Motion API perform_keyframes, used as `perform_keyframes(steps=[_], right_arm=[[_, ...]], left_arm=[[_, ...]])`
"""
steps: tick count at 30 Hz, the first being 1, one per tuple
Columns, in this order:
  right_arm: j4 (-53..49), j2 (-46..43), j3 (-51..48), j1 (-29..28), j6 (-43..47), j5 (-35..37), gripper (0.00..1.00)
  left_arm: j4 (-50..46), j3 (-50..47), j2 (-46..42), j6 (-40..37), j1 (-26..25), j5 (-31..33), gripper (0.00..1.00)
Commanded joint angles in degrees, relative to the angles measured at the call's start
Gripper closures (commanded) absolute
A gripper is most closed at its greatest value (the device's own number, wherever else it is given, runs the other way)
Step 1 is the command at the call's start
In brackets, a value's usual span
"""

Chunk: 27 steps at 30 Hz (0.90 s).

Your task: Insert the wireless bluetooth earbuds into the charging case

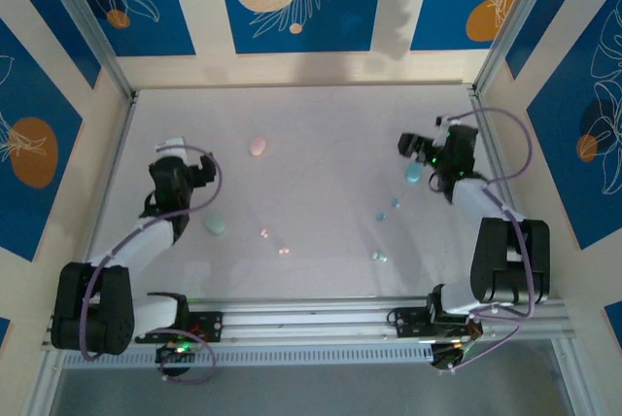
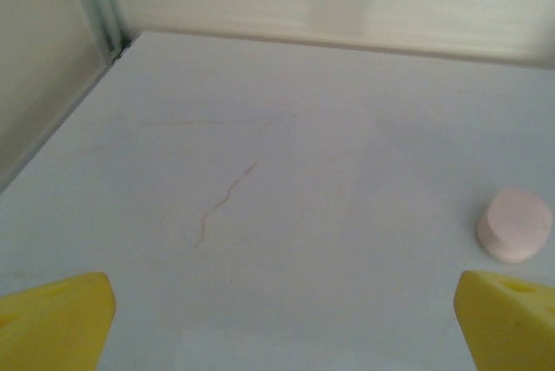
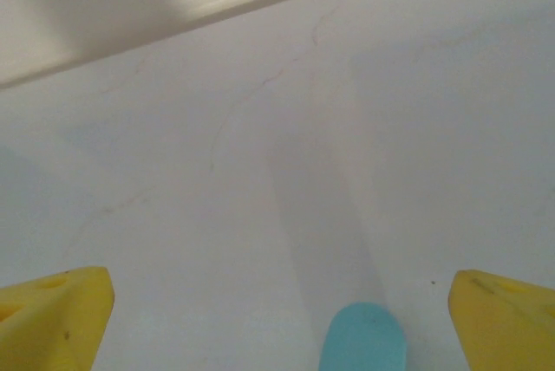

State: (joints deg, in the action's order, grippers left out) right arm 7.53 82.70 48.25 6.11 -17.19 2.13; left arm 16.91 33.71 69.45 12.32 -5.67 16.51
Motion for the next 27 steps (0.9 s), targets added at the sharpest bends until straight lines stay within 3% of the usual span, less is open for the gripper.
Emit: perform_keyframes(steps=[1, 3, 6, 12, 16, 24, 27], right_arm=[[-20.91, 3.95, 7.08, 3.67, -7.7, -6.75, 0.01], [-24.35, 6.94, 10.29, 5.13, -8.46, -9.31, 0.01], [-26.89, 11.24, 13.63, 6.69, -8.69, -15.75, 0.02], [-33.83, 18.55, 20.31, 5.68, -9.06, -14.6, 0.13], [-39.0, 22.63, 24.62, 2.52, -7.29, -7.68, 0.16], [-45.63, 27.17, 29.91, -1.84, -4.97, 5.74, 0.2], [-46.56, 28.34, 30.7, -2.5, -4.61, 7.42, 0.24]], left_arm=[[-28.23, 9.58, -0.47, 11.51, 0.67, 1.3, 0.0], [-31.66, 11.26, -1.1, 10.95, 0.74, -5.8, 0.0], [-26.49, 7.98, -4.33, 13.65, 0.68, -18.75, 0.0], [-16.64, 2.48, -6.9, 24.37, 0.63, -33.77, 0.0], [-13.38, 0.3, -8.64, 28.11, 0.32, -36.95, 0.0], [-17.45, -0.89, -12.07, 26.55, -0.04, -37.87, 0.0], [-17.88, -1.29, -12.51, 26.05, -0.04, -38.08, 0.0]])
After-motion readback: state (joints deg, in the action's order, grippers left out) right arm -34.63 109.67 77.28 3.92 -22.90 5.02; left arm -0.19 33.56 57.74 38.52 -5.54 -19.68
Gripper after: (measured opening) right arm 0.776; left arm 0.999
